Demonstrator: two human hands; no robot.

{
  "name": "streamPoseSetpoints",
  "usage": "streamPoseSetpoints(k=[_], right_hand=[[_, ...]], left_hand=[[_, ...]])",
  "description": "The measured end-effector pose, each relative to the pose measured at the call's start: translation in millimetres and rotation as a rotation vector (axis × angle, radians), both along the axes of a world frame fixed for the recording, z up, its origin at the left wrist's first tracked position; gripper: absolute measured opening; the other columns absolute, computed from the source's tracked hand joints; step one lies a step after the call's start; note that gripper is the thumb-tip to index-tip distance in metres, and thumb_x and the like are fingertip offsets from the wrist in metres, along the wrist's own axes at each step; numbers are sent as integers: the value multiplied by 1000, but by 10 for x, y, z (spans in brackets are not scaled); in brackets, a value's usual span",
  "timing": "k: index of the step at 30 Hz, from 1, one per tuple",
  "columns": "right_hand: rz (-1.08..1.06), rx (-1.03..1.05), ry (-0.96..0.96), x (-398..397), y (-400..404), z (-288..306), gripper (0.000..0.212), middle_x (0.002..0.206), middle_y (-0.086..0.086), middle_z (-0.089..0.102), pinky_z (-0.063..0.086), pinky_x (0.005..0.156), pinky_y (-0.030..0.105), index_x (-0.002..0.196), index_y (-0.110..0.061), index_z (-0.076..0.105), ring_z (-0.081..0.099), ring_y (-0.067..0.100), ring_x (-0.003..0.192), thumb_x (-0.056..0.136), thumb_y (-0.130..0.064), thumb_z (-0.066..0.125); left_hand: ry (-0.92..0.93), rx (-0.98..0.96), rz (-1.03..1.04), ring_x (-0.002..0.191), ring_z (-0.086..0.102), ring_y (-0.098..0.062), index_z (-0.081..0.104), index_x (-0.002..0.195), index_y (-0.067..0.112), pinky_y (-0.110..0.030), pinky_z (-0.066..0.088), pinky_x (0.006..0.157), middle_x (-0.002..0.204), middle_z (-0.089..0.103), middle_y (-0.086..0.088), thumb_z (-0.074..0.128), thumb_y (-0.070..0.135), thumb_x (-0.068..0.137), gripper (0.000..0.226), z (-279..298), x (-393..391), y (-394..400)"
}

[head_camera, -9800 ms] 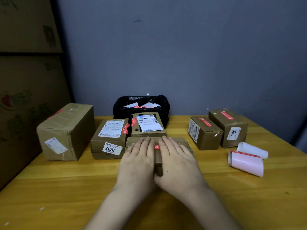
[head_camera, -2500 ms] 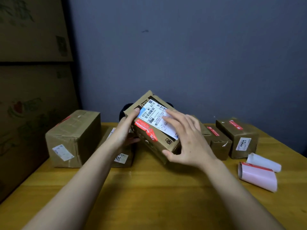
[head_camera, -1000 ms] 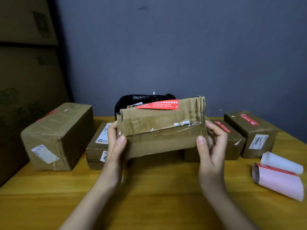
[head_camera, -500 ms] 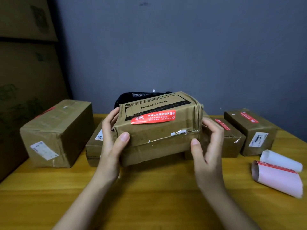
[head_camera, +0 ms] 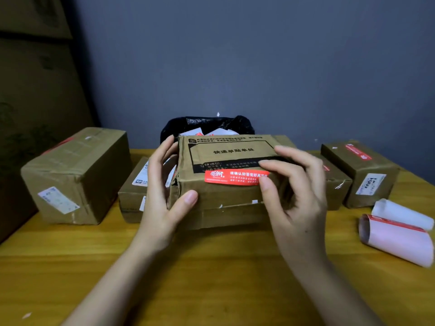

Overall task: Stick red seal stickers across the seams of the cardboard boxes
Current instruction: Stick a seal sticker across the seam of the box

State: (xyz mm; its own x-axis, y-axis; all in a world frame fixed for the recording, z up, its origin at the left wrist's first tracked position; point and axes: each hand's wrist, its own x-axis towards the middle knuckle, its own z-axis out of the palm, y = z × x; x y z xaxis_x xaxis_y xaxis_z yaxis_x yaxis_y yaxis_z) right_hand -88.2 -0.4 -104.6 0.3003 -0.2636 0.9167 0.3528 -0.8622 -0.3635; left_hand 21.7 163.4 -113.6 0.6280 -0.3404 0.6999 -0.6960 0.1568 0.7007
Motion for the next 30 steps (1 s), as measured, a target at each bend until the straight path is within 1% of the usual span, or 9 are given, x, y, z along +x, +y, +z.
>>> streamPoseSetpoints(k=[4,7,9,13,17,21,26,28,30], right_hand=[[85,39,20,19,-39,-2,17,113,0,60,42,104,43,107,-16,64,52,15,123,92,-18,58],[111,37,4,7,-30,1,17,112,1,60,42,105,36,107,-16,64,51,17,125,90,-14,61],[122,53,-8,-2,-20,9,17,110,3,61,42,105,34,106,-16,64,53,18,124,89,-11,64],[83,50,-17,-17,-20,27,13,105,3,62,44,102,35,100,-18,67,56,20,116,87,-14,66],[16,33,-26,-29,-11,49,11,100,-2,60,38,95,23,94,-23,67,55,22,104,85,-15,69],[-14,54,-32,-37,21,45,8,97,-3,59,41,89,28,91,-20,68,54,20,99,85,-16,68],[-46,36,-41,-33,48,37,4,95,-3,59,39,88,23,89,-14,69,54,18,96,86,-15,66],[-47,25,-51,-33,48,38,5,94,-3,60,39,88,23,87,-12,68,55,20,94,87,-14,64],[-26,21,-44,-32,57,19,5,91,-5,60,43,85,28,88,-11,65,57,18,91,88,-13,61]], left_hand=[[-61,-12,56,137,35,-11,26,146,9,-22,32,110,147,38,-3,51,76,74,101,1,25,12],[-88,-23,69,136,36,-10,27,144,6,-22,32,109,146,38,-1,50,74,76,99,-4,25,8],[-103,-30,78,136,36,-9,27,144,4,-21,32,109,145,38,2,49,73,78,98,-8,25,2],[-124,-41,100,135,37,-9,26,143,3,-22,32,109,144,38,5,50,72,78,98,-22,34,-5],[-129,-43,127,136,37,-14,26,143,5,-26,33,110,145,38,-1,52,72,77,98,-45,46,-6],[-152,-35,137,136,37,-17,26,144,3,-28,32,110,145,38,-4,52,71,78,97,-59,47,-20],[-180,-26,146,136,37,-18,25,143,4,-31,32,111,145,37,-4,51,70,79,96,-72,47,-28],[-183,-24,148,136,37,-20,25,143,4,-34,32,111,145,37,-5,51,70,79,95,-76,55,-29],[-182,-20,155,136,37,-23,26,143,4,-42,33,112,144,37,-9,53,69,78,95,-86,71,-27]])
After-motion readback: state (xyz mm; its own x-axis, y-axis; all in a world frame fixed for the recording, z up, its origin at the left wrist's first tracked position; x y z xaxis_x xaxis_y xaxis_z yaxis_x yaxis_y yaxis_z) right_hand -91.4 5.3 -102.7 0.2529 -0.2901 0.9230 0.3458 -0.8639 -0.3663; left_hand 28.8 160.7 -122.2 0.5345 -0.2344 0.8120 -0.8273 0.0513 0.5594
